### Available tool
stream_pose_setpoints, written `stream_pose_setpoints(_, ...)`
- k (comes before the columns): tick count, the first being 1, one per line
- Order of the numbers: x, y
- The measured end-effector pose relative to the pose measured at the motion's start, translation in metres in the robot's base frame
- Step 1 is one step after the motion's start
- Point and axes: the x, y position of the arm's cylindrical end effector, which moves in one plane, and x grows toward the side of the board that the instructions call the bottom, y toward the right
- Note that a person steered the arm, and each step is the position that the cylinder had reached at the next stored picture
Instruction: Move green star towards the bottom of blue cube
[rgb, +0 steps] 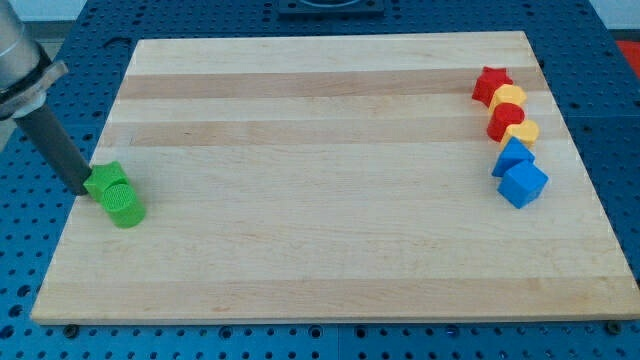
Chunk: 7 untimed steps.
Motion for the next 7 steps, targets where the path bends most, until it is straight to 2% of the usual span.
stream_pose_setpoints(2, 0.0, 0.052)
stream_pose_setpoints(3, -0.001, 0.053)
stream_pose_setpoints(4, -0.007, -0.005)
stream_pose_setpoints(5, 0.001, -0.018)
stream_pose_setpoints(6, 0.007, 0.017)
stream_pose_setpoints(7, 0.007, 0.09)
